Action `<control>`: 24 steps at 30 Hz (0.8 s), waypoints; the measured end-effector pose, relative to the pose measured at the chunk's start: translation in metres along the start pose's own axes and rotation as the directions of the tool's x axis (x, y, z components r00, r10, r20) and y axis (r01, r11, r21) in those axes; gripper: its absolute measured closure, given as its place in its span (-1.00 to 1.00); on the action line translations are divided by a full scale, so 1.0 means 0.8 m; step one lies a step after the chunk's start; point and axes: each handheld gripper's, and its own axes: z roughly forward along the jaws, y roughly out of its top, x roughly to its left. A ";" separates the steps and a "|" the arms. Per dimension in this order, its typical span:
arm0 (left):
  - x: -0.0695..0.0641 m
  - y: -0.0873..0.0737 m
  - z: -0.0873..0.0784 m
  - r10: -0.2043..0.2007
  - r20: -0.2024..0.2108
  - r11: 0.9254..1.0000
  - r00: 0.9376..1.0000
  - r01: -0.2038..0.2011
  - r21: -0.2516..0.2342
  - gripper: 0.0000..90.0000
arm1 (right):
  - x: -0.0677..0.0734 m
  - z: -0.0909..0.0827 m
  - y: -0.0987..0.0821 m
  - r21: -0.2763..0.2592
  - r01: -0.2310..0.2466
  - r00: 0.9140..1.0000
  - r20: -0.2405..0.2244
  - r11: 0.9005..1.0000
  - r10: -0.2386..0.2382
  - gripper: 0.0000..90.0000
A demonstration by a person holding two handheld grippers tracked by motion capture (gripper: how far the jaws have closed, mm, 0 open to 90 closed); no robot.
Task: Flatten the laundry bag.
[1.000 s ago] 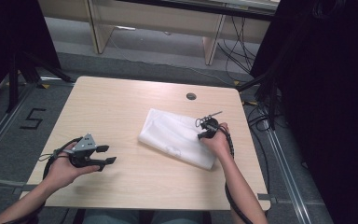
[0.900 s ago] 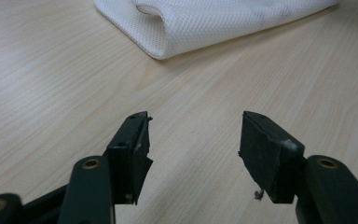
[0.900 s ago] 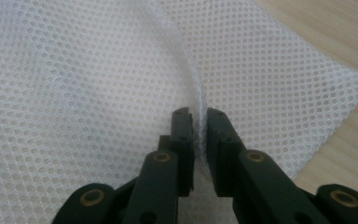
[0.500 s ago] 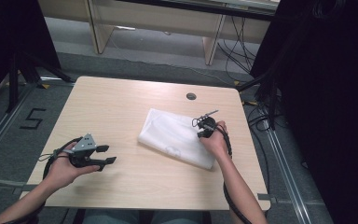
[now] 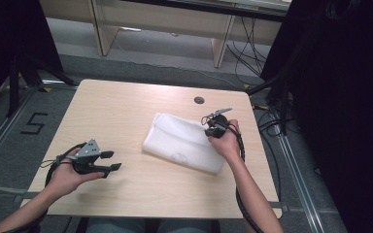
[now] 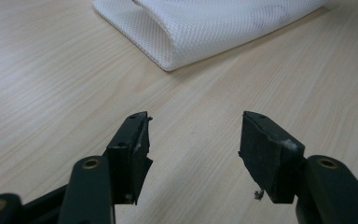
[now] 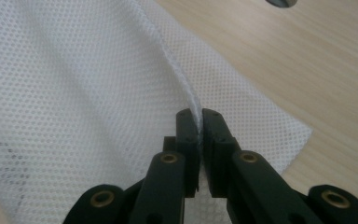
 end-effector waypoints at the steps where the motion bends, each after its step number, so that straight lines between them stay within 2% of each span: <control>1: 0.000 0.000 0.000 0.002 0.000 1.000 1.000 -0.002 0.002 -0.06 | 0.004 -0.008 0.003 -0.010 -0.002 1.000 -0.003 1.000 0.002 0.92; 3: 0.000 0.000 0.000 0.001 0.000 1.000 1.000 -0.001 0.002 -0.06 | 0.006 -0.012 0.004 -0.011 -0.009 1.000 -0.008 1.000 0.009 0.92; 8: 0.000 0.000 0.000 -0.001 -0.001 1.000 1.000 0.001 -0.001 -0.06 | 0.015 -0.032 0.003 -0.058 0.025 0.999 -0.023 0.998 -0.027 0.92; 15: 0.000 0.000 0.000 -0.001 -0.002 1.000 1.000 0.001 0.000 -0.06 | 0.025 -0.053 -0.002 -0.073 0.033 0.998 -0.048 0.997 -0.037 0.91; 16: 0.000 -0.001 0.000 -0.001 -0.002 1.000 1.000 0.001 -0.003 -0.06 | 0.027 -0.058 -0.004 -0.086 0.052 0.997 -0.048 0.995 -0.056 0.91; 18: 0.000 0.000 0.000 -0.001 -0.004 1.000 1.000 0.001 -0.001 -0.06 | 0.031 -0.062 -0.005 -0.079 0.035 0.998 -0.057 0.996 -0.039 0.90; 19: 0.000 -0.001 0.000 -0.002 -0.004 1.000 1.000 0.002 -0.003 -0.06 | 0.031 -0.063 -0.007 -0.098 0.067 0.996 -0.052 0.993 -0.072 0.91; 22: 0.000 -0.001 0.000 -0.011 -0.006 1.000 1.000 0.011 -0.004 -0.06 | 0.038 -0.071 -0.011 -0.095 0.059 0.995 -0.078 0.994 -0.067 0.90; 23: -0.001 -0.001 0.000 -0.023 -0.006 1.000 1.000 0.023 -0.004 -0.06 | 0.040 -0.074 -0.014 -0.105 0.077 0.993 -0.082 0.991 -0.086 0.90; 24: -0.001 -0.001 -0.001 -0.024 -0.013 1.000 1.000 0.024 -0.003 -0.06 | 0.040 -0.074 -0.014 -0.105 0.077 0.993 -0.082 0.991 -0.086 0.90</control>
